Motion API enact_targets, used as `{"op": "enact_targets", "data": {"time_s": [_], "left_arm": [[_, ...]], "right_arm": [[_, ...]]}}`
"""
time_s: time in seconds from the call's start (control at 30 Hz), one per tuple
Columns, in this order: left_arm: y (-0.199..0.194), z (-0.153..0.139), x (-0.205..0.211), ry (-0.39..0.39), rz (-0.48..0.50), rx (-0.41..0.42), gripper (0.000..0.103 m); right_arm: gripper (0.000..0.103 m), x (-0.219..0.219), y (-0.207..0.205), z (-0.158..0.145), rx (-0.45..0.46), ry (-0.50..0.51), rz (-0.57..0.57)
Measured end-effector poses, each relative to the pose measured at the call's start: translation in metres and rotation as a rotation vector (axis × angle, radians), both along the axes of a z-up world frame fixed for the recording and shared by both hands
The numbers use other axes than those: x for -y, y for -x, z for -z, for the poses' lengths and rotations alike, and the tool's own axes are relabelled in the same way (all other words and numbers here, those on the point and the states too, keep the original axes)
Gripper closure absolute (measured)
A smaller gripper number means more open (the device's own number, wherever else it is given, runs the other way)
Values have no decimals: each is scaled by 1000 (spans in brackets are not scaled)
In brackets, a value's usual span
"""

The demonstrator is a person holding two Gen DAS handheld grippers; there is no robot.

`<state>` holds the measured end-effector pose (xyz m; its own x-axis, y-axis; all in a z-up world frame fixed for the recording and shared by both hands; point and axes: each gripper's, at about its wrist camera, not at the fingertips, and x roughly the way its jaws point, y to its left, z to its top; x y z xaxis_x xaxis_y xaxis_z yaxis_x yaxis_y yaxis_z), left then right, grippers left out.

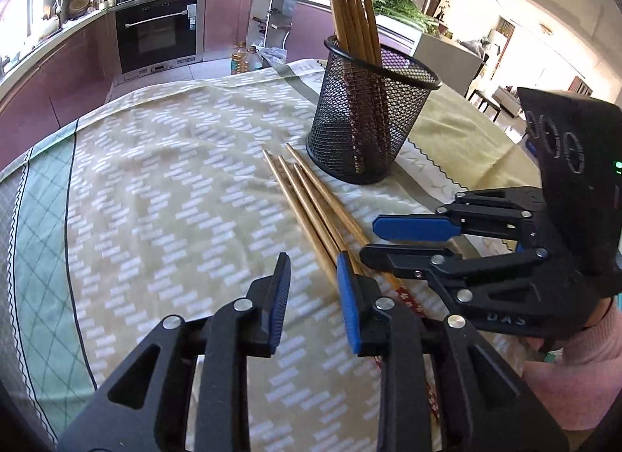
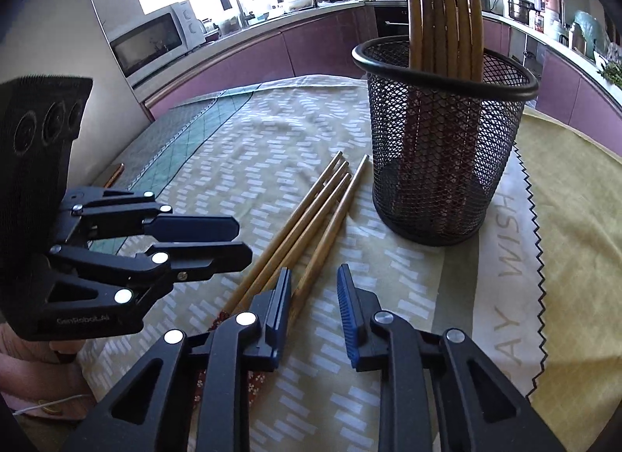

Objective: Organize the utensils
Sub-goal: 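Move both tools back to the chopstick pile, then grasp a chopstick with the left tool while the right tool grasps another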

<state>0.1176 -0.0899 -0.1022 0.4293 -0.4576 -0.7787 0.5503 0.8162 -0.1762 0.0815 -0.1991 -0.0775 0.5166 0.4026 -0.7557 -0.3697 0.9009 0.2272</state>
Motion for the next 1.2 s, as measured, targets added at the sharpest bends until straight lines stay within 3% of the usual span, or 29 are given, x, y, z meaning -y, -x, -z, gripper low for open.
{"op": "enact_targets", "data": {"time_s": [0.53, 0.67, 0.73, 0.8, 1.2], "left_arm": [[-5, 3, 7, -90, 7, 8, 75], [-11, 5, 12, -108, 1, 14, 81], [-13, 6, 12, -107, -9, 13, 82], [-15, 5, 12, -103, -25, 12, 90], [-1, -4, -10, -15, -76, -2, 95]], "right_arm": [[83, -4, -2, 0, 17, 13, 14], [83, -8, -8, 0, 19, 16, 20], [86, -7, -11, 0, 17, 8, 29], [92, -6, -12, 0, 12, -6, 32], [97, 15, -2, -7, 11, -134, 59]]}}
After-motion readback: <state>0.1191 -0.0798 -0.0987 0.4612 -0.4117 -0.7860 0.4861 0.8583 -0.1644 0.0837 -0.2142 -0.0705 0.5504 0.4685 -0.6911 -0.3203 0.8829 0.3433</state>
